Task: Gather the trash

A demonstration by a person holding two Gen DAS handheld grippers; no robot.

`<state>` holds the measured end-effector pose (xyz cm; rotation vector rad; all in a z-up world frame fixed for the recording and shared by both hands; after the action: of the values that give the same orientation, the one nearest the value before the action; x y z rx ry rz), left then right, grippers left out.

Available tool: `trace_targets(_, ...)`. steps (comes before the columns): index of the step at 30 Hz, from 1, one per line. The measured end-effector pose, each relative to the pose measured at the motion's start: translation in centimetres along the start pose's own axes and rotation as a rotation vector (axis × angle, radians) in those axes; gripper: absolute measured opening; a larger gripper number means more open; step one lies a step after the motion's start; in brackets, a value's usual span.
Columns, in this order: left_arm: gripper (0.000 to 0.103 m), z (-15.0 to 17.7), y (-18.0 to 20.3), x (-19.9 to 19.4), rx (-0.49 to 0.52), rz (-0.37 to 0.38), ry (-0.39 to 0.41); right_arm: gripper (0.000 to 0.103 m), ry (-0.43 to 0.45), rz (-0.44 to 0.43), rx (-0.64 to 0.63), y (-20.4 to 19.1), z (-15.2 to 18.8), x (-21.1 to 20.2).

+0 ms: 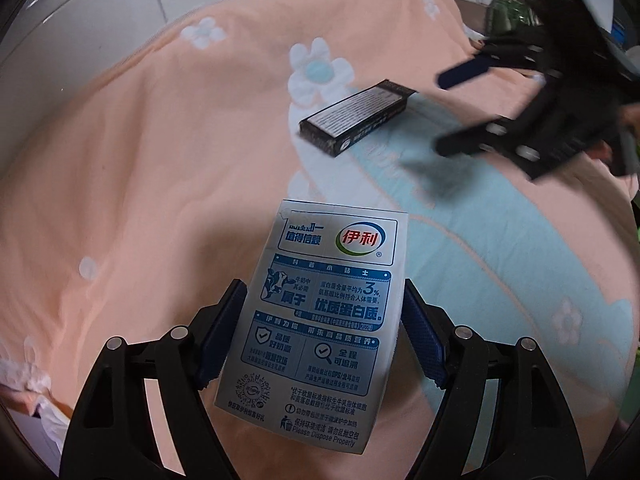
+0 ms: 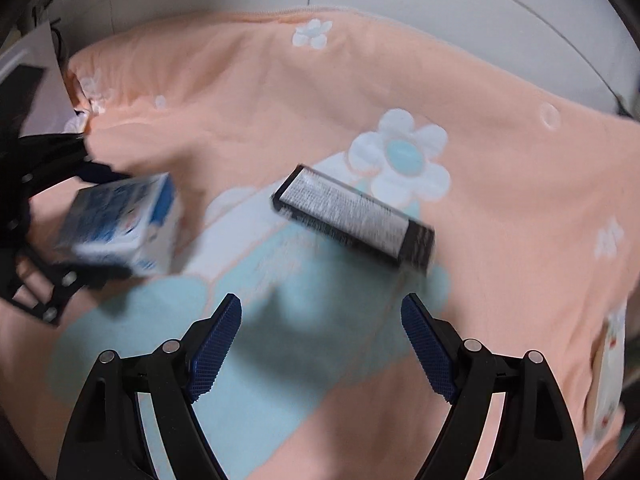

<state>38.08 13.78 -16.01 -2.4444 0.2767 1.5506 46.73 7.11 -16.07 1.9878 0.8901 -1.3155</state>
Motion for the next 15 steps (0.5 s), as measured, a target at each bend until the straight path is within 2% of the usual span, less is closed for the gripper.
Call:
trace_targets(8,0.075,0.0,-0.2,0.2,0.001,0.008,0.003,0.079,-0.024,-0.018,-0.077,0.7,-5.0,5.2)
trace_targets(15,0.075,0.0,0.3,0.1,0.011,-0.001,-0.003,0.084,-0.025,-0.025,-0.129,0.1,-7.0,7.3)
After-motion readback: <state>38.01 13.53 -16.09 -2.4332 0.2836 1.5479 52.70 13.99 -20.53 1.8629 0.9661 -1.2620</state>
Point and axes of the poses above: each gripper's, at about its wrist camera, not at the fingertips, and x roughly the way its jaws point, y to its right, z to its underside, the point moved 9 cm from there along x, roughly the way its jaws point, and after that the axes turned 9 degrees about -y, right-handed, at the moved point
